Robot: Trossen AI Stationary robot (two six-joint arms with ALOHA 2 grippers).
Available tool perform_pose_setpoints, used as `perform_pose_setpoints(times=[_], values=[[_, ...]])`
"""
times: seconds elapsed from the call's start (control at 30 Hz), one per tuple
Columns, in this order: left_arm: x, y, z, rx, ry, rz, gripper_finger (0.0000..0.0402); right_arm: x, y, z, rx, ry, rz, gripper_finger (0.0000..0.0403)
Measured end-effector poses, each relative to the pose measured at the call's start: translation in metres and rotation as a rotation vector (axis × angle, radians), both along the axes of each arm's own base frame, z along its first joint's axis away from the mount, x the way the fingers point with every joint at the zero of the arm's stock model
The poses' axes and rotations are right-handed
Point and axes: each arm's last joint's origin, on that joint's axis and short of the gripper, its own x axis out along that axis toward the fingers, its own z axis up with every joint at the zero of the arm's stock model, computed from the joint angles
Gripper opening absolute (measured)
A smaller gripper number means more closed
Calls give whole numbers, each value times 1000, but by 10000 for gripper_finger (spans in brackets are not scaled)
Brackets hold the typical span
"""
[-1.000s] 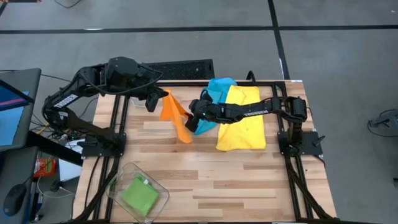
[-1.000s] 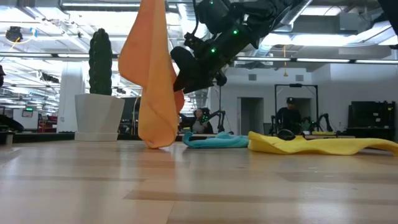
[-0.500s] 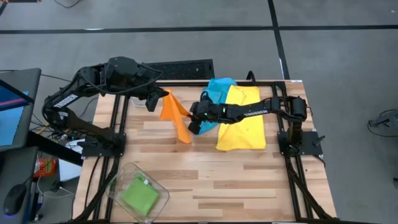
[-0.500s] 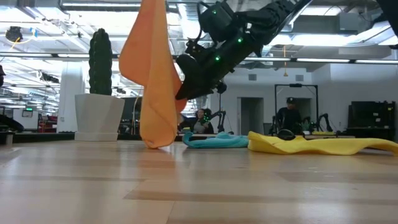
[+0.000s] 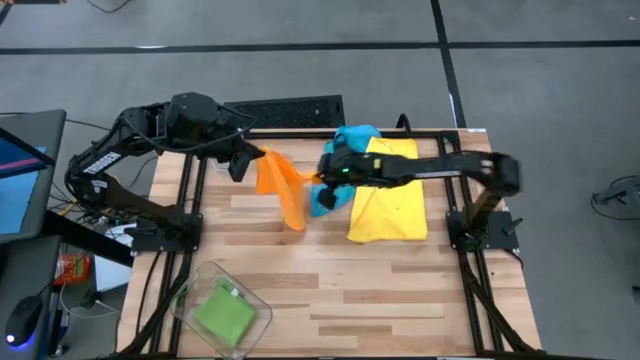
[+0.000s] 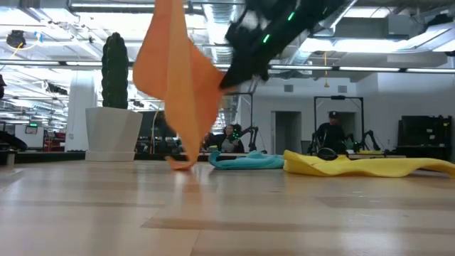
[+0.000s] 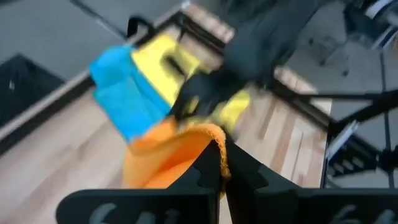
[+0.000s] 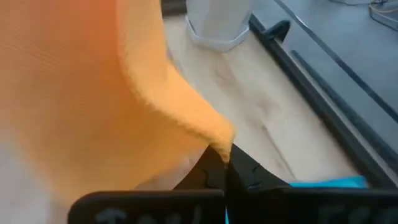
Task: Fold microfiber towels
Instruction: Fold the orange microfiber towel
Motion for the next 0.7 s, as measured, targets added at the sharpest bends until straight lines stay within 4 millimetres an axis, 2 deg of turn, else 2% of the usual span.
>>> perform_pose_setpoints(times=[0.1,0.17,0.33,0.47,0.57,0.7], values=[[-6,-3,-8,-56,97,-39,0,-34,13,39,23,3,10,9],[-11,-6,-14,-105,173,-74,0,-60,24,58,69,25,31,9],[-16,-18,-20,-179,254,-173,0,-121,58,91,267,74,109,9],[-14,-32,-19,-221,246,-289,0,-161,87,111,404,42,151,9],[-10,-42,-19,-194,235,-335,0,-180,105,120,522,10,145,9],[5,-52,-23,-155,163,-369,0,-183,126,118,609,43,132,9]])
